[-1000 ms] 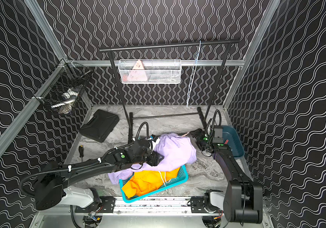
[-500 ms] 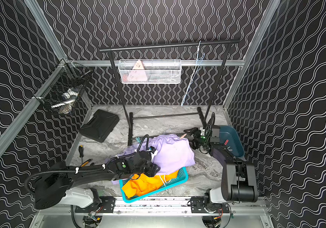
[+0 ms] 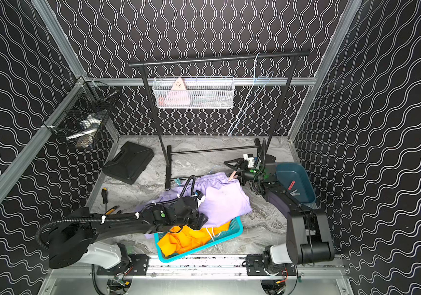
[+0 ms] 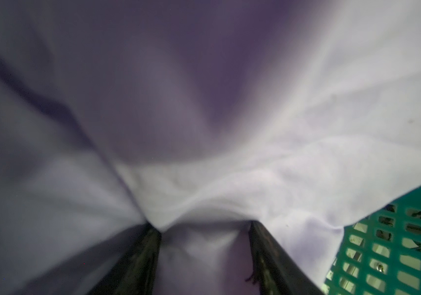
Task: Remove the clothespins securing shorts to the hanger
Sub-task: Pick up the hanger from the basket.
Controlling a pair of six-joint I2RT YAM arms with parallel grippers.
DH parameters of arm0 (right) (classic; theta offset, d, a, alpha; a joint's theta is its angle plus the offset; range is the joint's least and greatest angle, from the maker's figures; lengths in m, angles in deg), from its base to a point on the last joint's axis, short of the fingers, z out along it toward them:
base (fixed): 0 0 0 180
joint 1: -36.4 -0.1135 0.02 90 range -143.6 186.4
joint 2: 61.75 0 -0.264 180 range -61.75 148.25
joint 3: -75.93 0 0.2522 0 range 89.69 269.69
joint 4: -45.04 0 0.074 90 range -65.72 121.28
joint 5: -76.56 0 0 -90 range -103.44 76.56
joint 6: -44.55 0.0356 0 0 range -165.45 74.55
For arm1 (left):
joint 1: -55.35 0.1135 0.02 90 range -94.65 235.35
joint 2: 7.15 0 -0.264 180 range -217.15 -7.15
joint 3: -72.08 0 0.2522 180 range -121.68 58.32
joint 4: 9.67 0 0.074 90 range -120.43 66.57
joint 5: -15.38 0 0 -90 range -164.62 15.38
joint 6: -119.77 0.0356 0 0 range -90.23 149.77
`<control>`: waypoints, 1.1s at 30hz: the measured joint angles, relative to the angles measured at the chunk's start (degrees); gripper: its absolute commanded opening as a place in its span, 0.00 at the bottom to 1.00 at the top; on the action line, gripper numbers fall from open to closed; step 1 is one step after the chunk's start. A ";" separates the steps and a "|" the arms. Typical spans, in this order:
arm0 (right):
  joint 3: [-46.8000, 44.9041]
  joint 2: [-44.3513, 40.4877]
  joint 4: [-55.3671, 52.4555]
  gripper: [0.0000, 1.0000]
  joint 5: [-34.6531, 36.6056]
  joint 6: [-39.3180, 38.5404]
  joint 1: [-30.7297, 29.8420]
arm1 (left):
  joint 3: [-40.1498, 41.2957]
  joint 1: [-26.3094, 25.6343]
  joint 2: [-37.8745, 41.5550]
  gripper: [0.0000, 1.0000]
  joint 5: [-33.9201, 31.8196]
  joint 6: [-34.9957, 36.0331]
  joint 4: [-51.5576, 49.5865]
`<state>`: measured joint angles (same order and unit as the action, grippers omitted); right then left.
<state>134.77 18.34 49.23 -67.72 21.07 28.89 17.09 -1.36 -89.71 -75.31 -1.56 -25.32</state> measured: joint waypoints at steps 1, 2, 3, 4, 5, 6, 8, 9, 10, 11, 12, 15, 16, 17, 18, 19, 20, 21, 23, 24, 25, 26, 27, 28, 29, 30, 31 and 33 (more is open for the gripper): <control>1.81 -1.18 -4.20 0.70 1.31 -3.43 -0.98 | 0.00 0.00 -0.04 0.60 0.00 0.00 -0.07; 3.67 -2.16 -8.33 0.65 2.69 -7.02 -2.08 | 0.00 0.00 -0.11 0.60 -0.13 0.00 -0.07; 5.05 -2.82 -11.47 0.61 3.98 -9.81 -2.91 | 0.00 0.00 -0.20 0.60 -0.17 0.00 -0.07; 6.16 -3.45 -14.49 0.58 5.20 -12.74 -3.63 | 0.00 0.00 -0.22 0.60 -0.17 0.00 -0.07; 6.95 -3.96 -17.70 0.54 6.21 -15.56 -4.31 | 0.00 0.00 -0.22 0.60 -0.20 0.00 -0.07; 7.28 -4.17 -19.78 0.54 6.91 -17.42 -4.59 | 0.00 0.00 -0.22 0.60 -0.20 0.02 -0.07; 8.15 -4.28 -24.94 0.50 9.60 -21.53 -5.55 | 0.00 -0.02 -0.22 0.60 -0.44 0.02 -0.09; 8.68 -4.28 -27.12 0.46 10.84 -23.34 -6.34 | 0.00 -0.02 -0.22 0.60 -0.44 0.02 -0.07; 9.16 -4.28 -28.83 0.42 11.58 -25.22 -7.45 | 0.00 -0.02 -0.22 0.60 -0.57 0.02 -0.09; 9.64 -4.31 -30.14 0.39 12.26 -26.84 -8.57 | 0.00 -0.02 -0.22 0.60 -0.57 0.02 -0.09; 9.90 -4.31 -31.01 0.37 12.96 -27.87 -9.35 | 0.00 -0.02 -0.22 0.60 -0.57 0.02 -0.09; 10.21 -4.35 -33.24 0.24 15.10 -30.88 -11.15 | 0.00 -0.02 -0.13 0.60 -0.57 0.02 -0.09; 10.38 -4.35 -33.99 0.19 15.74 -31.67 -11.43 | 0.00 -0.02 -0.07 0.60 -0.59 0.02 -0.09; 10.56 -4.35 -34.56 0.16 16.09 -32.33 -11.67 | 0.00 -0.02 -0.02 0.60 -0.59 0.02 -0.09; 10.73 -4.35 -34.88 0.13 16.37 -32.89 -11.87 | 0.00 -0.02 0.00 0.60 -0.59 0.02 -0.11; 10.88 -4.44 -35.10 0.11 16.76 -33.11 -12.00 | 0.00 -0.02 0.11 0.61 -0.59 0.02 -0.22; 10.88 -4.70 -35.21 0.10 17.25 -33.40 -12.11 | 0.00 -0.02 0.26 0.61 -0.59 0.02 -0.33; 10.88 -5.09 -35.36 0.10 17.64 -33.73 -12.22 | 0.00 -0.04 0.61 0.61 -0.59 0.00 -0.44; 10.75 -6.71 -35.41 0.10 18.21 -34.82 -12.39 | -0.07 -0.04 1.75 0.62 -0.59 0.00 -0.87; 10.60 -7.69 -35.19 0.10 18.40 -35.30 -12.44 | -0.31 -0.04 2.47 0.63 -0.59 0.00 -1.36; 10.43 -8.55 -34.84 0.10 18.43 -35.80 -12.48 | -0.66 -0.07 3.30 0.63 -0.63 0.00 -2.01; 10.34 -9.29 -34.51 0.10 18.40 -36.26 -12.50 | -1.25 -0.07 4.63 0.64 -0.79 0.00 -2.89; 10.34 -9.86 -34.18 0.10 18.38 -36.83 -12.57 | -1.97 -0.07 5.92 0.64 -1.01 0.02 -3.52; 10.32 -10.25 -33.75 0.10 18.27 -37.27 -12.61 | -2.69 -0.07 7.17 0.65 -1.14 0.09 -4.11; 10.27 -10.71 -33.20 0.10 17.90 -37.64 -12.66 | -3.61 -0.07 8.70 0.65 -1.44 0.31 -4.90; 10.16 -11.23 -32.81 0.10 17.59 -38.01 -12.70 | -4.63 -0.07 10.45 0.65 -1.88 1.03 -5.90; 10.05 -11.74 -32.44 0.10 17.14 -38.51 -12.72 | -5.46 -0.11 11.82 0.65 -2.36 1.49 -6.75; 9.55 -12.81 -31.32 0.10 16.06 -39.45 -13.05 | -7.26 -0.11 15.28 0.66 -3.61 1.68 -8.94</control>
<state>144.32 5.54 17.91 -51.66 -18.38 15.84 9.83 -1.47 -74.44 -78.92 0.12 -34.26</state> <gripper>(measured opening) 0.210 0.653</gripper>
